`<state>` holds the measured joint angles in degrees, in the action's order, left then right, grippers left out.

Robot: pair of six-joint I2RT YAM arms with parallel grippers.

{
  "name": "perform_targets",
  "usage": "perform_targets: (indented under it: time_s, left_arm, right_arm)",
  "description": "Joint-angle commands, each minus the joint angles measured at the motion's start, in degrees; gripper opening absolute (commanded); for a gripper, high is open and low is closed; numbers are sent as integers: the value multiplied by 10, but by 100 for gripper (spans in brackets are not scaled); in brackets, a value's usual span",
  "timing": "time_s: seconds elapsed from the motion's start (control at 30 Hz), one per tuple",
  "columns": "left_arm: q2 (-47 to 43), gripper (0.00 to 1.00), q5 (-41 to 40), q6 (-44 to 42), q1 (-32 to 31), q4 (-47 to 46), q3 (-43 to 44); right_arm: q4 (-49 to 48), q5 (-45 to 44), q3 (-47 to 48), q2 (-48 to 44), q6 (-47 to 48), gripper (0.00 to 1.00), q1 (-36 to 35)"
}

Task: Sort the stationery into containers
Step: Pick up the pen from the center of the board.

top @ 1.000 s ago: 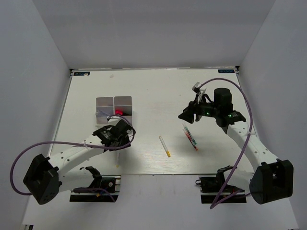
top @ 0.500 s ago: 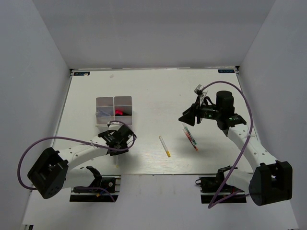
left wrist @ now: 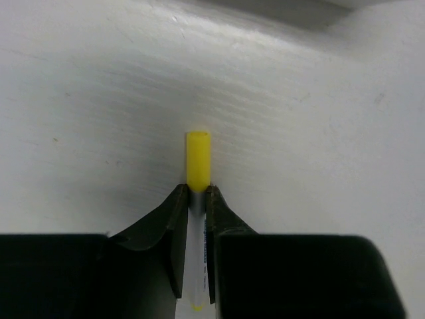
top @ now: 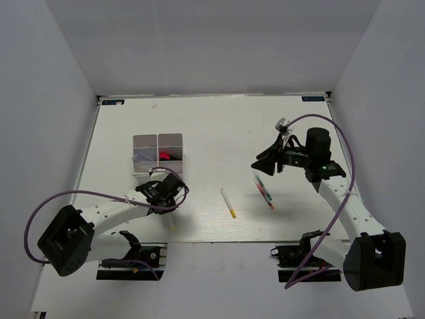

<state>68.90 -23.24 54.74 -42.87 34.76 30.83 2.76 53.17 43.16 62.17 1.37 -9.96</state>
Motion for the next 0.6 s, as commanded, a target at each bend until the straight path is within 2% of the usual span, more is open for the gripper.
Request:
perform_targets:
  time_s: [0.0,0.03,0.13,0.3,0.37,0.5,0.53,0.57]
  left_arm:
    - [-36,4,51,7,-5,19,-9]
    - [-50,0,61,-1,-5,27,-2]
    - [-121,0,102,-20,-11,27,3]
    - [-209,0,109,-66,-11,23,43]
    - [-238,0,79,-84,-11,-5,56]
    - [-272,0,-32,-92,-11,-83,57]
    - [-284,0,-88,-84,-6,-95,51]
    - [-290,0,-143,-84,3,-121,51]
  right_arm:
    - [-21,29,-4,-12,-8,59,7]
    - [-21,29,-4,-12,-8,59,11]
    - [-20,33,-6,-13,-9,59,14]
    - [-40,34,-8,-9,-8,59,17]
    - [-42,39,-9,-6,2,60,17]
    - [-36,70,-8,-1,34,60,23]
    - [-29,77,-8,0,43,58,15]
    - [-29,84,-11,1,57,44,17]
